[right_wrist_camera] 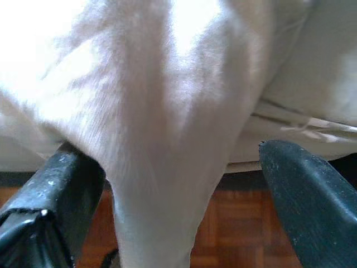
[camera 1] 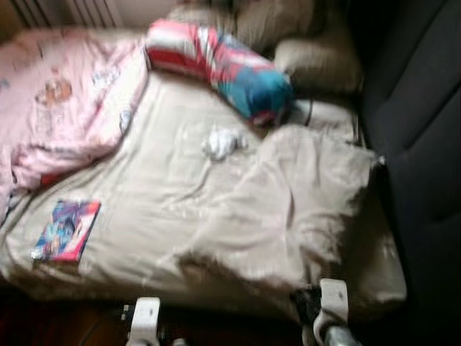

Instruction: Clean up the room

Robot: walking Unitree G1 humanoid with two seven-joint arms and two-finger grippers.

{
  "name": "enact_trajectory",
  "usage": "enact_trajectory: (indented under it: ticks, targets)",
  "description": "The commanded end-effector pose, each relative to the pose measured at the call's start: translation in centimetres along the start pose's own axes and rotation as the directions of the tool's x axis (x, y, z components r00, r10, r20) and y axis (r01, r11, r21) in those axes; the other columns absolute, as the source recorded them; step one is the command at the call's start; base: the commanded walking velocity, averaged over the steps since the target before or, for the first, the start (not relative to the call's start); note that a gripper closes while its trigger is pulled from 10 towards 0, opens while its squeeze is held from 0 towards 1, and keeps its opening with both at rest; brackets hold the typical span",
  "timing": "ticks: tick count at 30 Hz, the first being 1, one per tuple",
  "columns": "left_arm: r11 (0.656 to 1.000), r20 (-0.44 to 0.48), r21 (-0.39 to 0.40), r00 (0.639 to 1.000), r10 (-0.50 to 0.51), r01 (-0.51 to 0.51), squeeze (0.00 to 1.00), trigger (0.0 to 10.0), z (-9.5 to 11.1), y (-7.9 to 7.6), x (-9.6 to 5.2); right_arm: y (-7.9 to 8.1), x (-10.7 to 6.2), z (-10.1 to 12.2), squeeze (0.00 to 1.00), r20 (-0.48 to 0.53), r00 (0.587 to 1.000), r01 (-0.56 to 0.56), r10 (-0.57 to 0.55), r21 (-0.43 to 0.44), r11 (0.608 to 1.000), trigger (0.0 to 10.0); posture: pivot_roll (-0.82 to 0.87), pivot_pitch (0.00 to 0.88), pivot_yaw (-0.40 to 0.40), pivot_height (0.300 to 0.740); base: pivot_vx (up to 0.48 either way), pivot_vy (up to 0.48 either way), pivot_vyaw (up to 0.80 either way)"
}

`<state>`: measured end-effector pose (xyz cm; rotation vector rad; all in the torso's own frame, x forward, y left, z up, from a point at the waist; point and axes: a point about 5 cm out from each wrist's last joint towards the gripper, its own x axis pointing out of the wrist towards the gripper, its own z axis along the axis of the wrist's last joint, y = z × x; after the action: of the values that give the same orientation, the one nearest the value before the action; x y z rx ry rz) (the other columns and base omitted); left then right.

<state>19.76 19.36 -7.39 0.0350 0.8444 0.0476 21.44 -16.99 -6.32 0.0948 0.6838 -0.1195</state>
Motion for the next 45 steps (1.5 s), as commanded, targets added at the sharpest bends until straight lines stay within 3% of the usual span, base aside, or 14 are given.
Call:
enact_trajectory:
  ticks: [1, 3, 4, 6, 8, 16, 17, 18, 19, 27, 28, 33, 35, 45]
  targets:
    - [1.000, -0.034, -0.002, 0.999, 0.007, -0.007, 0.00, 10.0, -1.2, 0.3, -0.3, -0.5, -0.1, -0.1, 0.00, 0.019, 0.999, 0.025, -0.026, 0.044, 0.999, 10.0, 0.01, 0.225, -0.010, 0.740, 0.000, 0.000, 0.00]
    - [1.000, -0.032, 0.000, 0.999, 0.005, -0.005, 0.00, 10.0, -1.2, 0.3, -0.3, -0.5, -0.2, 0.0, 0.00, 0.035, 0.999, 0.023, -0.025, 0.073, 0.997, 10.0, 0.01, 0.225, -0.010, 0.740, 0.000, 0.000, 0.00]
    - [1.000, -0.031, 0.004, 1.000, 0.002, -0.002, 0.00, 10.0, -1.2, 0.3, -0.3, -0.5, -0.1, 0.6, 0.25, 0.068, 0.997, 0.018, -0.025, 0.097, 0.995, 10.0, 0.01, 0.225, -0.011, 0.740, 0.000, 0.000, 0.00]
    - [1.000, -0.031, 0.007, 1.000, 0.001, -0.001, 0.00, 10.0, -1.2, 0.3, -0.3, -0.4, 1.1, 5.3, 0.66, 0.216, 0.976, 0.003, -0.025, 0.101, 0.995, 10.0, 0.01, 0.226, -0.011, 0.740, 0.000, 0.000, 0.00]
    - [1.000, -0.031, 0.008, 1.000, 0.000, 0.000, 0.00, 10.0, -1.2, 0.3, -0.3, -0.5, 1.2, 6.4, 1.00, 0.251, 0.968, -0.005, -0.023, 0.107, 0.994, 10.0, 0.00, 0.227, -0.010, 0.740, 0.000, 0.000, 0.00]
    - [1.000, -0.028, 0.015, 1.000, -0.001, 0.002, 0.00, 10.0, -1.1, 0.3, -0.3, -0.6, 1.2, 6.8, 1.00, 0.278, 0.960, -0.031, -0.015, 0.160, 0.987, 10.0, 0.01, 0.228, -0.006, 0.740, 0.000, 0.000, 0.00]
    - [1.000, -0.028, 0.016, 1.000, -0.002, 0.003, 0.00, 10.0, -1.0, 0.3, -0.3, -0.6, 1.3, 6.6, 0.75, 0.258, 0.966, -0.034, -0.011, 0.169, 0.985, 10.0, 0.01, 0.228, -0.005, 0.740, 0.000, 0.000, 0.00]
    - [1.000, -0.028, 0.017, 1.000, -0.003, 0.003, 0.00, 10.0, -1.0, 0.3, -0.3, -0.6, 1.3, 6.5, 0.04, 0.247, 0.969, -0.033, -0.010, 0.169, 0.985, 10.0, 0.01, 0.228, -0.004, 0.740, 0.000, 0.000, 0.00]
    - [1.000, -0.029, 0.017, 1.000, -0.003, 0.004, 0.00, 10.0, -1.0, 0.3, -0.3, -0.6, 1.4, 6.3, 0.00, 0.227, 0.974, -0.029, -0.009, 0.165, 0.986, 10.0, 0.01, 0.228, -0.004, 0.740, 0.000, 0.000, 0.00]
    - [1.000, -0.028, 0.021, 1.000, -0.003, 0.003, 0.00, 10.0, -1.0, 0.4, -0.3, -0.1, 1.6, 5.4, 0.00, 0.143, 0.990, -0.052, 0.006, 0.319, 0.946, 10.0, 0.02, 0.230, 0.003, 0.740, 0.000, 0.000, 0.00]
    - [1.000, -0.029, 0.021, 1.000, -0.002, 0.002, 0.00, 10.0, -1.0, 0.5, -0.3, 0.2, 1.7, 5.7, 1.00, 0.146, 0.989, -0.076, 0.027, 0.339, 0.938, 10.0, 0.02, 0.232, 0.004, 0.740, 0.000, 0.000, 0.00]
    - [1.000, -0.033, 0.021, 0.999, 0.006, -0.006, 0.00, 10.0, -1.3, 1.0, -0.4, 0.5, 1.9, 6.0, 1.00, 0.117, 0.993, -0.042, 0.002, 0.335, 0.941, 10.0, 0.04, 0.241, 0.016, 0.740, 0.000, 0.000, 0.00]
    - [1.000, -0.038, 0.028, 0.999, 0.011, -0.010, 0.00, 10.0, -1.5, 1.4, -0.5, 0.6, 1.9, 5.9, 0.00, 0.097, 0.995, -0.037, 0.000, 0.376, 0.926, 10.0, 0.05, 0.247, 0.028, 0.740, 0.000, 0.000, 0.00]
    - [0.999, -0.031, 0.047, 0.999, 0.016, -0.014, 0.00, 10.0, -2.1, 2.4, -0.9, 0.8, 1.6, 4.3, 0.00, 0.048, 0.998, 0.008, -0.028, 0.375, 0.927, 10.0, 0.09, 0.276, 0.078, 0.740, 0.000, 0.000, 0.00]
